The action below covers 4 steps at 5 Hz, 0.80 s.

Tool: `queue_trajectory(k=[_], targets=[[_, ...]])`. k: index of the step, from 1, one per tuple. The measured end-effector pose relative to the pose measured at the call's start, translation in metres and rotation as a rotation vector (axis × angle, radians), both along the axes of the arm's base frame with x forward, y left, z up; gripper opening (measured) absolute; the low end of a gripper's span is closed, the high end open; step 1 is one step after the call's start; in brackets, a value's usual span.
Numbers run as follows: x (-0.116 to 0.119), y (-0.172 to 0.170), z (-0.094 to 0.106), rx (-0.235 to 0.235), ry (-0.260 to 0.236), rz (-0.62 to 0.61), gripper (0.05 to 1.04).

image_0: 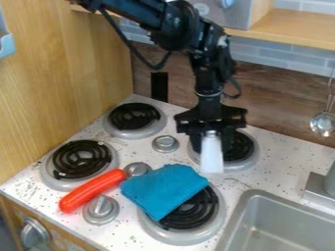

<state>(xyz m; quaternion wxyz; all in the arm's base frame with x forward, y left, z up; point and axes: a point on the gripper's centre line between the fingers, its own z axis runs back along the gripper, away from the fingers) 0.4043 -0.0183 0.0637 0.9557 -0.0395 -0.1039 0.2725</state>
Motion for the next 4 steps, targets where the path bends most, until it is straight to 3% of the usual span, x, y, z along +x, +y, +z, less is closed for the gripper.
queue_trajectory(k=[1,4], targets=[[0.009,-0.013,0.011,0.007,-0.042,-0.034,0.645],[0.040,-0.032,-0.011,0.070,-0.094,-0.051,0.645]])
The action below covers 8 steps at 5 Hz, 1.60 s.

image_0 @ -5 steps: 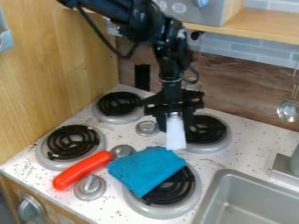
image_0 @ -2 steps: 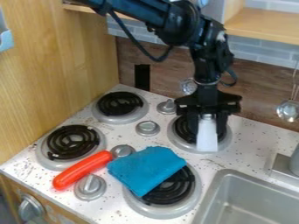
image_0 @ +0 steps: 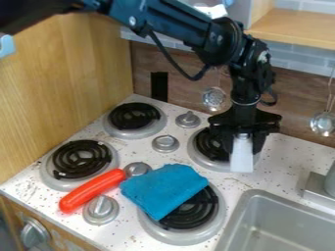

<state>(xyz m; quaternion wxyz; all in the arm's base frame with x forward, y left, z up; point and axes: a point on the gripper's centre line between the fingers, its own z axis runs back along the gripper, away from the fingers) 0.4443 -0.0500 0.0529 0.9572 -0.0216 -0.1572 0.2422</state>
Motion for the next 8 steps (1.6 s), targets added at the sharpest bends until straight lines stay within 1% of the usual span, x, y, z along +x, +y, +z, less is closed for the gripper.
queue_trajectory(k=[1,2,4,5,6,7,8], targets=[[0.006,-0.009,-0.009,0.023,-0.006,-0.014,0.645],[0.009,-0.013,-0.015,0.027,-0.011,-0.001,0.645],[0.011,-0.012,-0.015,0.031,-0.018,0.009,0.645],[0.010,-0.013,-0.016,0.026,-0.012,0.013,0.645],[0.005,-0.015,-0.023,0.009,0.026,0.023,0.645],[0.003,-0.015,-0.024,-0.005,0.044,0.037,0.691],[-0.008,-0.016,-0.033,-0.008,0.095,0.027,0.970]])
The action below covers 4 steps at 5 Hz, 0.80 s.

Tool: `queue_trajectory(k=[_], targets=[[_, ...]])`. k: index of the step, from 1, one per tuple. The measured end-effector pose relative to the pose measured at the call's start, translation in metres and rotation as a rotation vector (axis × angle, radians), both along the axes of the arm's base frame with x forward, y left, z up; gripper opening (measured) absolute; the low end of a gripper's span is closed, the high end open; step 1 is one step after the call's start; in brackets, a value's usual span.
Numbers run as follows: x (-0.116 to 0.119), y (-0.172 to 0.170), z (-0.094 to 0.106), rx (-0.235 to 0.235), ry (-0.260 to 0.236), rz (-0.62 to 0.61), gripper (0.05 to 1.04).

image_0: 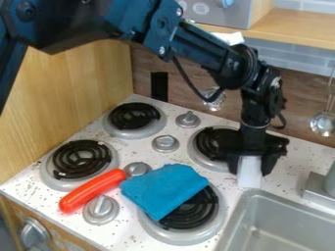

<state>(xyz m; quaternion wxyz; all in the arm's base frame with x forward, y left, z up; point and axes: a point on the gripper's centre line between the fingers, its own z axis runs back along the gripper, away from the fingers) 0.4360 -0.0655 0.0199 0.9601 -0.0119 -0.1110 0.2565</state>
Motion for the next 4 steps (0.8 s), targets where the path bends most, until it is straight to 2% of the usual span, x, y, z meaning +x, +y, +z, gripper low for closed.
queue_trajectory(k=[1,2,3,4], targets=[[-0.004,0.000,0.004,-0.018,0.004,-0.017,1.006],[-0.006,0.011,0.027,-0.044,-0.007,-0.036,1.001],[-0.021,0.029,0.049,-0.061,0.035,-0.046,1.001],[-0.052,0.048,0.066,-0.065,0.136,-0.095,1.001]])
